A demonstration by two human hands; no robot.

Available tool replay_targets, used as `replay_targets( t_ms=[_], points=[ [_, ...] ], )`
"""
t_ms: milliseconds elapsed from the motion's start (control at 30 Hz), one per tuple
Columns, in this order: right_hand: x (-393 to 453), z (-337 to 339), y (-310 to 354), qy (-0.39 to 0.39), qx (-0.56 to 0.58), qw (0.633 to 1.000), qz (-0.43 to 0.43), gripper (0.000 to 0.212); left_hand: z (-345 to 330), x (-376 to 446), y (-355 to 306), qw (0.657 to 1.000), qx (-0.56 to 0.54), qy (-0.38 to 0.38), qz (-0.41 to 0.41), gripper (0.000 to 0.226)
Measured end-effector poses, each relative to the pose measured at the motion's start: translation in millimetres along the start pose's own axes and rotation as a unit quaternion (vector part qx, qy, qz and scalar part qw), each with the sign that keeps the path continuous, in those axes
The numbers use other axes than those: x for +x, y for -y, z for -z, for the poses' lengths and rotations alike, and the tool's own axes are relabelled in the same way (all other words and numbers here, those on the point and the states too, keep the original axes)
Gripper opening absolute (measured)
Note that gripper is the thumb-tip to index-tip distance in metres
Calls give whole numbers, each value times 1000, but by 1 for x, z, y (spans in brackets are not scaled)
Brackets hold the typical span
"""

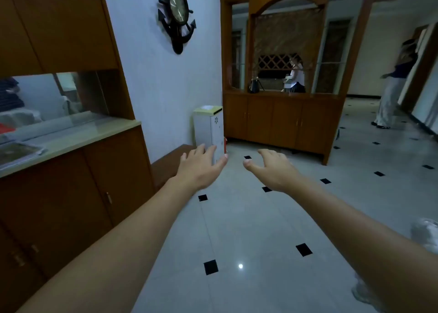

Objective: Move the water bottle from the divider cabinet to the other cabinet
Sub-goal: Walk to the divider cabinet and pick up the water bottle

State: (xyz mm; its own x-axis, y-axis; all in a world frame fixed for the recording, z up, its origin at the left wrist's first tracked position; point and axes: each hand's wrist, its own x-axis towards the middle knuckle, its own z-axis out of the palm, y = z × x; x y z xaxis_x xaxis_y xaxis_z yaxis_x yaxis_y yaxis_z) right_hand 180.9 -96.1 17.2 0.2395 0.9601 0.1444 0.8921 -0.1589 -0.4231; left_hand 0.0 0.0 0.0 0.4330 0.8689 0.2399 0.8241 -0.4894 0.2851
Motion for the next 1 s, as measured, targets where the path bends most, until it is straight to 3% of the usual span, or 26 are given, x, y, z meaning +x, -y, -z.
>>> replay_targets(
  t_ms=[467,667,1000],
  points=[
    [148,-24,-16,-6,-23,999,-46,79,-36,151,37,999,-3,31,-21,78],
    [199,-32,-70,5,-14,998,-64,78,-86,202,10,998,-22,53,-24,75],
    [302,-9,-162,5,15,999,-46,79,-127,315,-50,997,44,49,-48,73]
  ],
)
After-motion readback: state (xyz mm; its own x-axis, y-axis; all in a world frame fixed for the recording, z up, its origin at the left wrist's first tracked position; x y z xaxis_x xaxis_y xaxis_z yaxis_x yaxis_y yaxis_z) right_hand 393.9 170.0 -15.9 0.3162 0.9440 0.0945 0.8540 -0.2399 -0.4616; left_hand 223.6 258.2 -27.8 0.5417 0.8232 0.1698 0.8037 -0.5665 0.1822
